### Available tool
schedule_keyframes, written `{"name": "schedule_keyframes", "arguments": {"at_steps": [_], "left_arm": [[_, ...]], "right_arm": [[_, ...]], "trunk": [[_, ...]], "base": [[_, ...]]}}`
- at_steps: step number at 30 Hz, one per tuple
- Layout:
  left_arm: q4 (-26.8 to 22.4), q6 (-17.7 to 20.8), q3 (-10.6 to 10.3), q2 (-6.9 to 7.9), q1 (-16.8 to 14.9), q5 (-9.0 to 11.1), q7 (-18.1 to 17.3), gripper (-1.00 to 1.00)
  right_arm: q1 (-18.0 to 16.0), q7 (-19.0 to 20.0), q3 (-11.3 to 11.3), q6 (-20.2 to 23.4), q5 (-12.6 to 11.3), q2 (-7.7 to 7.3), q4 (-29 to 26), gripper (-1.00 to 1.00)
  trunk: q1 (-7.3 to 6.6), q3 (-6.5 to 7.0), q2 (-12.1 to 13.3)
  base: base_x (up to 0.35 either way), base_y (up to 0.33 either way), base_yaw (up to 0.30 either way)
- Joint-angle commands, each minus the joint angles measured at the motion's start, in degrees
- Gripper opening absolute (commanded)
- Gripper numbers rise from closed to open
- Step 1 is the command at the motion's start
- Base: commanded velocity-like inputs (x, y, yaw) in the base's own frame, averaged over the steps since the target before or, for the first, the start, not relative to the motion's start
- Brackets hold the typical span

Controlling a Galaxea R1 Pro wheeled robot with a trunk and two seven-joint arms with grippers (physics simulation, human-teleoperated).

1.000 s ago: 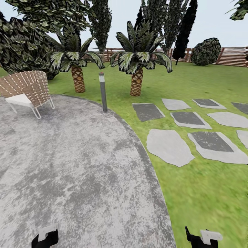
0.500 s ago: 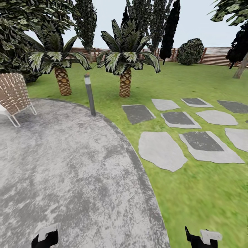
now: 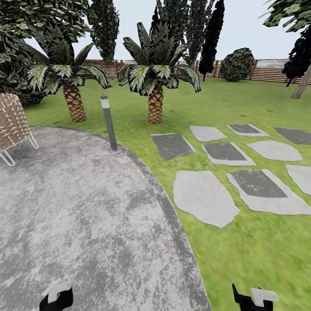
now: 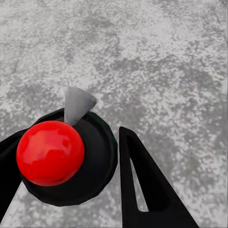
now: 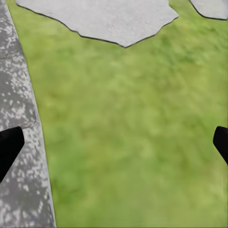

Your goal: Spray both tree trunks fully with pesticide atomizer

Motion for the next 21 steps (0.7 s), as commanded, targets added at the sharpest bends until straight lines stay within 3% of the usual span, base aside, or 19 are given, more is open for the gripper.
{"name": "schedule_keyframes", "arguments": {"at_steps": [1,7,21], "left_arm": [[0.0,-0.2,-0.1,0.01,0.0,0.2,0.1,-1.00],[0.0,-0.2,-0.1,-0.06,0.0,0.2,0.1,-1.00],[0.0,-0.2,-0.1,-0.07,0.0,0.2,0.1,-1.00]], "right_arm": [[0.0,0.0,0.1,-0.2,-0.3,-0.01,0.0,1.00],[0.0,0.0,0.2,-0.2,-0.4,0.07,0.1,1.00],[0.0,0.0,0.1,-0.1,-0.3,0.08,0.2,1.00]], "trunk": [[0.03,-0.05,0.0],[0.03,-0.05,0.0],[0.03,-0.05,0.0]], "base": [[0.338,0.000,0.000],[0.338,0.000,-0.106],[0.338,0.000,-0.265]]}}
